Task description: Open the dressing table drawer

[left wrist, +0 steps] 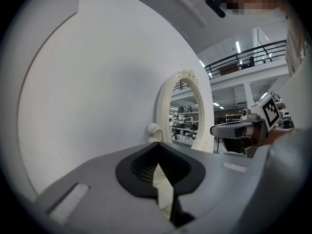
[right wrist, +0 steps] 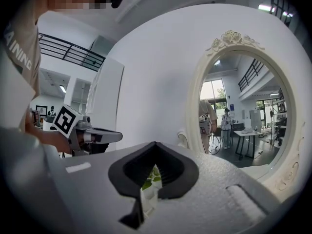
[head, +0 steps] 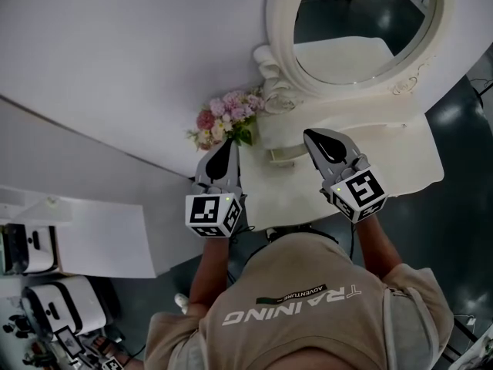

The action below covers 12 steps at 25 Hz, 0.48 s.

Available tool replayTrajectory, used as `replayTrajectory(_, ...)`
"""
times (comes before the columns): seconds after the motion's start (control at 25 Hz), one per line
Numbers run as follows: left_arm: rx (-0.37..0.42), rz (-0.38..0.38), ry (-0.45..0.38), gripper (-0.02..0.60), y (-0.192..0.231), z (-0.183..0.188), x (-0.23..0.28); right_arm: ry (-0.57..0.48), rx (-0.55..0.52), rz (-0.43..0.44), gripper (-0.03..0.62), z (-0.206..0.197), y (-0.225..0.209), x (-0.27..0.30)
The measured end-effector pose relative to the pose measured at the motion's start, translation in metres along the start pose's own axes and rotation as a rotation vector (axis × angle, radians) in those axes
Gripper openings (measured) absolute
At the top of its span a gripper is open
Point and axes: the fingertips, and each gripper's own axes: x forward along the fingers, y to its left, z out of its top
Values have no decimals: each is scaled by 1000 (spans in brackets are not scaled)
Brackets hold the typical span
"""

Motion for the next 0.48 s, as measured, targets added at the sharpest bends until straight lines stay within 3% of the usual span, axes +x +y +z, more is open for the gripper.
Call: replayTrajectory(0.48,-43,34,16,18,2,-21,-10,20,3,1,2,-14,3,-2)
